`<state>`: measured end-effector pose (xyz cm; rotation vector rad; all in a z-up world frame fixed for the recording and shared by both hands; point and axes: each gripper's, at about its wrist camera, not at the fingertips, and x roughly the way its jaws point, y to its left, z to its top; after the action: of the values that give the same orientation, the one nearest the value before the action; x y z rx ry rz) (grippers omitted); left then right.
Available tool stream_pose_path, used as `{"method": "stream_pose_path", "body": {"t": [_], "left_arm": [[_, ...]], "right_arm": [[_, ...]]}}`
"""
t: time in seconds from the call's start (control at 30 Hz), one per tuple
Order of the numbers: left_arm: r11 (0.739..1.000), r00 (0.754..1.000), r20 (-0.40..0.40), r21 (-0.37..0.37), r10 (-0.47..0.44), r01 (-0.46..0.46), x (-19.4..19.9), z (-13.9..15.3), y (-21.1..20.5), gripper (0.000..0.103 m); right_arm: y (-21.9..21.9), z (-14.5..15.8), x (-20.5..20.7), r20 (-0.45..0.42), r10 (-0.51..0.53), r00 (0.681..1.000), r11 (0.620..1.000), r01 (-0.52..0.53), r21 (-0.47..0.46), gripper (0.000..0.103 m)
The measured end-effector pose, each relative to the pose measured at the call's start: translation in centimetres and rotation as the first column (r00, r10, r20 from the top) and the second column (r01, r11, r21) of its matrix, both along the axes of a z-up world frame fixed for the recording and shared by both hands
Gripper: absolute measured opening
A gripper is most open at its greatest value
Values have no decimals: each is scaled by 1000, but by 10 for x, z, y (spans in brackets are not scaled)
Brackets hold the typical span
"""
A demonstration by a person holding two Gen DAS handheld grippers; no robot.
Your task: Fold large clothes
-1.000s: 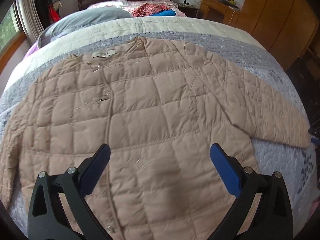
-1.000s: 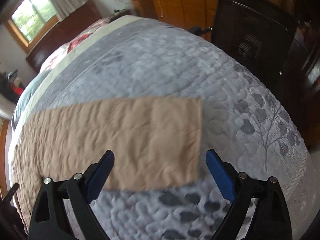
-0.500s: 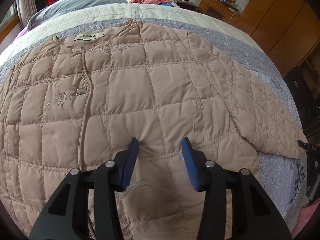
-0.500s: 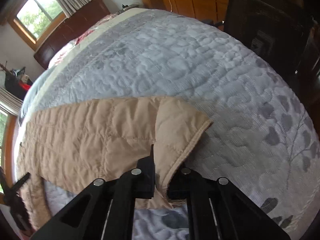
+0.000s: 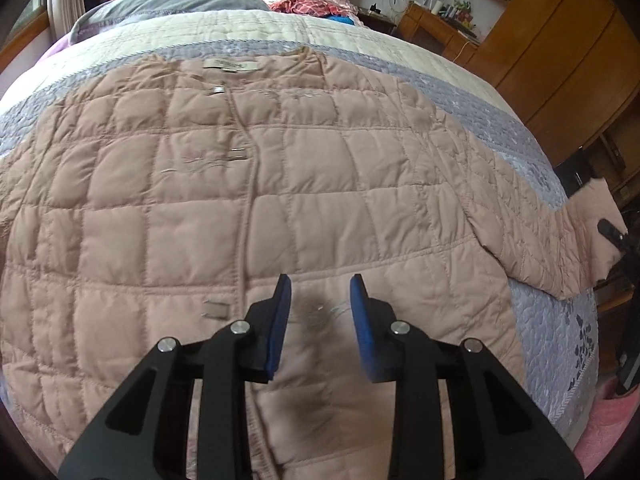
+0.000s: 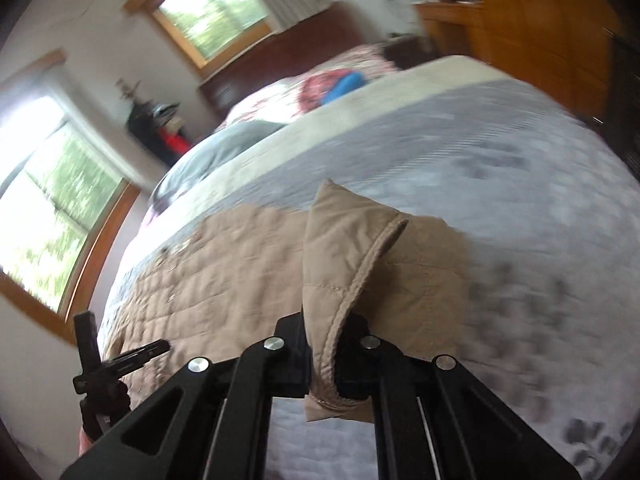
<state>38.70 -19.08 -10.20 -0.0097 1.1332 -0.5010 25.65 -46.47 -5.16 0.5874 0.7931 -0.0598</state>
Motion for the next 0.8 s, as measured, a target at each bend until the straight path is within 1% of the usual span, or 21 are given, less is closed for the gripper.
{"method": "stream_pose_path", "body": {"t": [0.07, 0.17, 0.3, 0.37, 0.4, 0.5, 0.53, 0.57, 0.6, 0.63, 0.67, 0.7, 0.73, 0.8], "left_arm": [[1000, 1000, 4, 6, 2, -2, -1, 1, 9, 29], [1000, 1000, 7, 7, 17, -17, 1, 1, 23, 29], [999, 999, 2, 8, 38, -38, 4, -4, 35, 29], [999, 999, -3, 6, 44, -44, 6, -7, 37, 29], [999, 999, -4, 6, 46, -46, 7, -9, 37, 31], [998, 998, -8, 0, 56, -56, 8, -11, 39, 33], [998, 998, -11, 0, 57, -57, 8, -12, 39, 34], [998, 998, -18, -5, 58, -58, 10, -13, 38, 36], [998, 998, -20, -9, 58, -58, 10, -13, 37, 39], [998, 998, -21, -12, 57, -57, 10, -11, 36, 41], [998, 998, -18, -11, 56, -56, 9, -9, 34, 44], [998, 998, -13, -13, 53, -53, 7, -7, 32, 45], [999, 999, -9, -22, 43, -43, 5, -4, 27, 46], [998, 1000, -14, -53, 20, -21, 2, 3, 15, 48]], "right_arm": [[27, 0, 23, -7, 51, 999, 999, -51, -15, 7], [54, -5, 58, -28, 99, 995, 995, -99, -20, 7], [92, -25, 94, -74, 145, 987, 989, -147, -25, 7], [103, -36, 108, -94, 159, 983, 987, -161, -21, 7], [98, -42, 115, -106, 161, 981, 986, -164, -19, 7], [103, -59, 123, -135, 175, 975, 984, -178, -11, 9], [105, -63, 125, -138, 187, 973, 982, -189, 3, 16], [104, -65, 127, -135, 195, 972, 981, -194, 17, 25], [104, -65, 125, -113, 213, 971, 977, -209, 48, 37], [102, -63, 121, -74, 236, 969, 969, -230, 88, 41], [100, -60, 117, -33, 255, 966, 960, -249, 125, 41], [99, -56, 113, -9, 259, 966, 957, -255, 139, 41], [95, -52, 108, 8, 253, 968, 957, -251, 145, 41], [80, -41, 92, 44, 208, 977, 968, -212, 131, 41]]}}
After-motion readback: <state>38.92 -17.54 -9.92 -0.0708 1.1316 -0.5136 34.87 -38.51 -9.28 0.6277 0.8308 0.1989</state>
